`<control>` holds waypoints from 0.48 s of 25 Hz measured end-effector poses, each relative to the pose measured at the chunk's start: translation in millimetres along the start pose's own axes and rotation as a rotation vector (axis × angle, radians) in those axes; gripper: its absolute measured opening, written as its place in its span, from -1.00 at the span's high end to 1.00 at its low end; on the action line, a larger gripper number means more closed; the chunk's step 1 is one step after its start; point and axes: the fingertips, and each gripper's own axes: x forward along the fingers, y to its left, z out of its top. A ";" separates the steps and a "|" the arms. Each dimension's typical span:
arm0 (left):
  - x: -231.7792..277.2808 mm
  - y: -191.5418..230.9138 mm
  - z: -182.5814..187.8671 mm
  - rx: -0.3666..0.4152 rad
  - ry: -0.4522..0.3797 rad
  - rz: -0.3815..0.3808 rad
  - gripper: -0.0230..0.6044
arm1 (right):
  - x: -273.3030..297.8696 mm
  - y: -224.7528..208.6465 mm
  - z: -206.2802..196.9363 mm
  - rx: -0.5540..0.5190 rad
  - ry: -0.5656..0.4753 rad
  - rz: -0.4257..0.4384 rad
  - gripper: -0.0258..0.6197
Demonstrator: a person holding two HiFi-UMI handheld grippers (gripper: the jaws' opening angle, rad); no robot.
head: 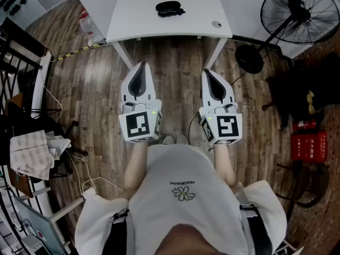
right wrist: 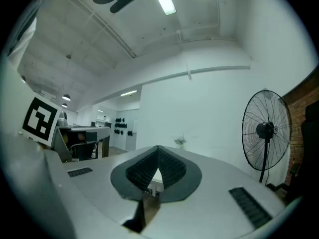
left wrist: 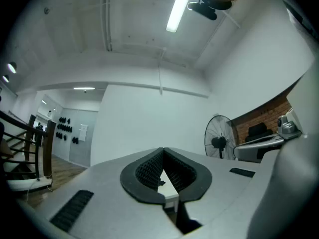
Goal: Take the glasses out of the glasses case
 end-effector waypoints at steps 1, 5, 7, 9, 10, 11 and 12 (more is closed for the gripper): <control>2.1 -1.4 1.0 0.006 0.000 -0.001 0.88 | 1.3 0.0 0.4 -0.010 -0.001 0.002 0.90; 9.6 -6.2 0.1 0.020 0.005 -0.006 0.88 | 3.3 -3.9 -4.8 -0.028 0.013 0.006 0.90; 13.4 -7.5 -1.6 0.017 0.006 0.000 0.88 | 3.0 -10.4 -8.8 -0.026 0.022 0.003 0.90; 16.4 -8.8 -3.4 0.014 0.011 0.010 0.88 | 2.1 -16.7 -11.8 -0.009 0.021 0.006 0.90; 17.4 -10.4 -5.2 0.008 0.013 0.011 0.88 | 1.2 -19.1 -13.6 0.008 0.016 0.012 0.90; 18.4 -12.6 -7.4 0.003 0.017 0.009 0.88 | 0.6 -21.4 -16.4 0.028 0.013 0.019 0.90; 19.8 -15.1 -9.7 0.002 0.022 0.004 0.88 | 0.8 -23.6 -20.2 0.047 0.013 0.025 0.90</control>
